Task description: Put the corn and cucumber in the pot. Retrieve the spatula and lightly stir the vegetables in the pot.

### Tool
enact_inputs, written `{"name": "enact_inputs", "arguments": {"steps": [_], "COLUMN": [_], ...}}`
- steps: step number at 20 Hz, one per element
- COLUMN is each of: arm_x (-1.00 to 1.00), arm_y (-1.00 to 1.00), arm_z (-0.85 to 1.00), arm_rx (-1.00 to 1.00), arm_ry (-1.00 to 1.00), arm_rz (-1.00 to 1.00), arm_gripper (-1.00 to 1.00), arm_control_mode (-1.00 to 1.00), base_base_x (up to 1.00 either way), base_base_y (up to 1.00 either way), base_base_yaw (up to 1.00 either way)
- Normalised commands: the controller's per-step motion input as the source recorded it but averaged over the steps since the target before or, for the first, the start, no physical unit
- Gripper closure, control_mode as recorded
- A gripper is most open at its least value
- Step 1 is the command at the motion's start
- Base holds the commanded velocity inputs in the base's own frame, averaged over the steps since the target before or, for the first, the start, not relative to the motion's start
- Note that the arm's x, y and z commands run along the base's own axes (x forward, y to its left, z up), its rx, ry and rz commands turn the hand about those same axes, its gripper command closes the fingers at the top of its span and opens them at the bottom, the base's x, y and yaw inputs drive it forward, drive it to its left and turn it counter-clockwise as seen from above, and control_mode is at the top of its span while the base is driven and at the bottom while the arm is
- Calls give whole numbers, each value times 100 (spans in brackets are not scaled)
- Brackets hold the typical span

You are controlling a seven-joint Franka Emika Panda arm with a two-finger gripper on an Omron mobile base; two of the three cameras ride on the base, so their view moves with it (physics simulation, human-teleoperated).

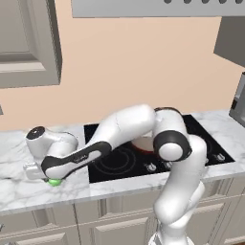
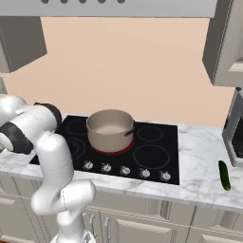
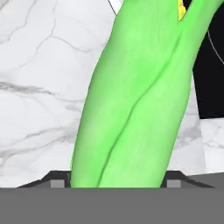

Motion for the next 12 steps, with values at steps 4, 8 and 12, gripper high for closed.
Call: {"name": "enact_inputs", "arguments": {"steps": [4, 8, 12], "arm_x": [-38, -13, 0], "arm_y": [-70, -96, -100], "arm_z": [82, 62, 19], "arm_rx": [0, -1, -5], "arm_ry": [0, 2, 8], "arm_rz": [27, 23, 22], "arm_gripper": [100, 100, 100], "arm_control_mode": [-100, -100, -100], "base_base_x": [0, 0, 0], "base_base_y": [0, 0, 0], "base_base_yaw": [0, 0, 0]}}
